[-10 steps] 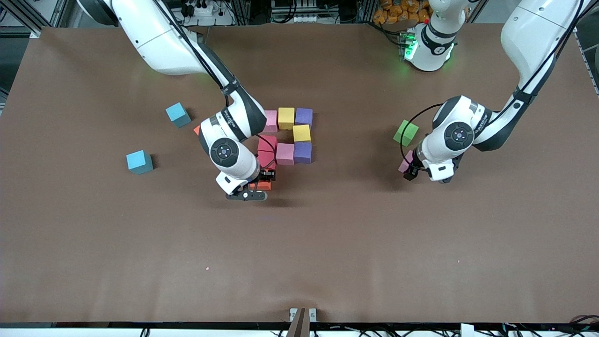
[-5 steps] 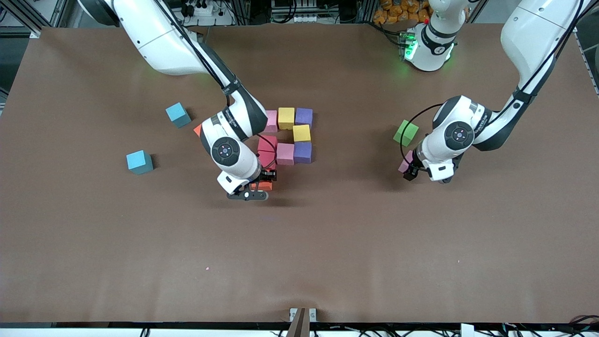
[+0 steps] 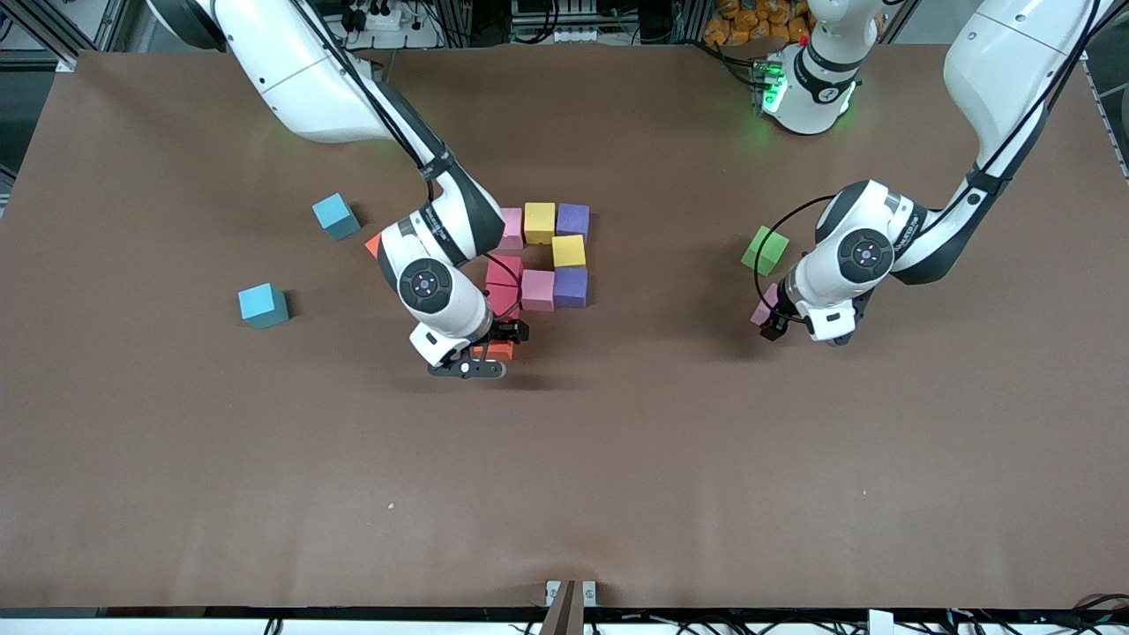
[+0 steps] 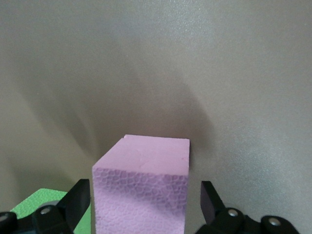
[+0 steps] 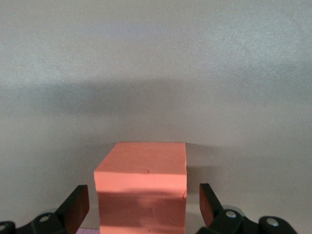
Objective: Form number 2 with 11 blocks
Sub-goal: 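Withdraw the right gripper while the left gripper carries pink toward the figure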
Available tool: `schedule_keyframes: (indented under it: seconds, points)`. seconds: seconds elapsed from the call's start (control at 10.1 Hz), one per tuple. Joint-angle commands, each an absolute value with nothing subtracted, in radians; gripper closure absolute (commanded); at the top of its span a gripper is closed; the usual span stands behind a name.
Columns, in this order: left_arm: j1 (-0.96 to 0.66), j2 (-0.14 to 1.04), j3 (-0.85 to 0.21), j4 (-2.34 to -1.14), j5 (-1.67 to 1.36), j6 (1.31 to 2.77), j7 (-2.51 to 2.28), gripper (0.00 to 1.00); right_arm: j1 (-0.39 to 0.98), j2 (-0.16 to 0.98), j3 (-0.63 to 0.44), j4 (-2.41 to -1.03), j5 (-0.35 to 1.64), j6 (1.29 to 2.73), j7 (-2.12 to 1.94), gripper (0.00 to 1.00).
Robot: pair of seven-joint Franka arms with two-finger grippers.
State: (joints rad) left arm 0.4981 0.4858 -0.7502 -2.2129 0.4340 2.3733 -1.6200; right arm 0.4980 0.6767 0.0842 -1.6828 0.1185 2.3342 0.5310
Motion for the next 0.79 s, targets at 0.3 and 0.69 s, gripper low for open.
schedule_keyframes:
  seconds: [0.3,0.69]
  points:
    - [0.503,0.476,-0.752,-2.230,0.445,2.393,-1.637,0.00,0.509,0.498,0.022,-1.719,0.133,2.260,0.444,0.00]
    - [0.503,0.476,-0.752,-2.229,0.445,2.393,-1.637,0.00,0.364,0.240,0.015,-1.825,0.133,2.122,0.377,0.00]
